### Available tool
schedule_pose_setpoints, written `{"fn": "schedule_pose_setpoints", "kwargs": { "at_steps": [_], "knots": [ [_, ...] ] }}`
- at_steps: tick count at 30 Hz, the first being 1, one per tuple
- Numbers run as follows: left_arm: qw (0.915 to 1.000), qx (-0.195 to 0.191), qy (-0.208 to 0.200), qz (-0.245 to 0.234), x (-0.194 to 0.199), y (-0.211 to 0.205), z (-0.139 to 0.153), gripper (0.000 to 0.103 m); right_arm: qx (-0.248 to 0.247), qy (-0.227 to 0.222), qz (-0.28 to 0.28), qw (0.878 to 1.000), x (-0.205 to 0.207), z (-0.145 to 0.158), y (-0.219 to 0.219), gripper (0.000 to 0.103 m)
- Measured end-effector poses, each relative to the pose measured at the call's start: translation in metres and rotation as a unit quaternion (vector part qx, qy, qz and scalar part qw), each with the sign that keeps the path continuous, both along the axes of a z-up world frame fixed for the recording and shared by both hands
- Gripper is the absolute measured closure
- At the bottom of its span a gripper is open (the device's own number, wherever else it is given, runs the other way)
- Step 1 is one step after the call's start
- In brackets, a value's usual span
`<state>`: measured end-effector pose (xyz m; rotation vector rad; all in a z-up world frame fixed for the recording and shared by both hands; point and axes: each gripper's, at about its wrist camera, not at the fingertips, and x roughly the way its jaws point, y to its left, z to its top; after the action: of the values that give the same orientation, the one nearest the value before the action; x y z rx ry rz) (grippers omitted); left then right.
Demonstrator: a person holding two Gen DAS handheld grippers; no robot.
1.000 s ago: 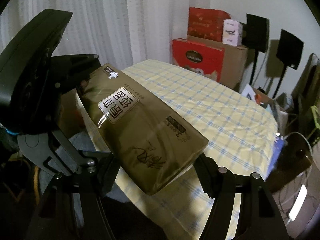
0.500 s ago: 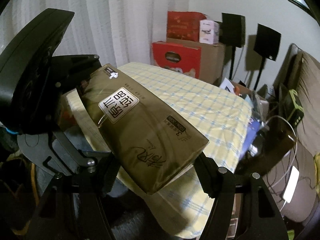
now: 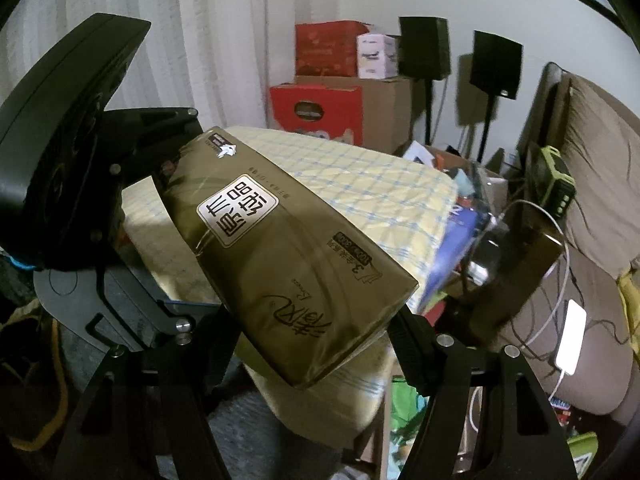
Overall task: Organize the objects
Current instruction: 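Lift the gold foil bag with both grippers and carry it toward the floor box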
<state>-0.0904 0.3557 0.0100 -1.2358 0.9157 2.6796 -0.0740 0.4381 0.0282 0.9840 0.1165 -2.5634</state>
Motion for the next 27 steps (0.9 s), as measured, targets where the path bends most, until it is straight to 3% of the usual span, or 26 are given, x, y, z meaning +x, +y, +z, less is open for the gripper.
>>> {"fn": "schedule_pose_setpoints", "kwargs": {
  "at_steps": [7,19,27],
  "knots": [
    [0.9996,-0.006,-0.009,-0.026,-0.027,0.033,-0.001,0.016,-0.009,0.0,-0.036,0.999,0.01,0.002,0.043,0.033],
    [0.9972,0.026,-0.024,-0.066,-0.064,0.108,-0.022,0.017,0.017,-0.016,-0.098,0.995,0.054,-0.009,0.115,0.033],
    [0.9918,0.073,-0.059,-0.088,-0.062,0.163,-0.067,0.017,0.041,-0.053,-0.127,0.99,0.106,-0.039,0.144,0.033]
  ]
}}
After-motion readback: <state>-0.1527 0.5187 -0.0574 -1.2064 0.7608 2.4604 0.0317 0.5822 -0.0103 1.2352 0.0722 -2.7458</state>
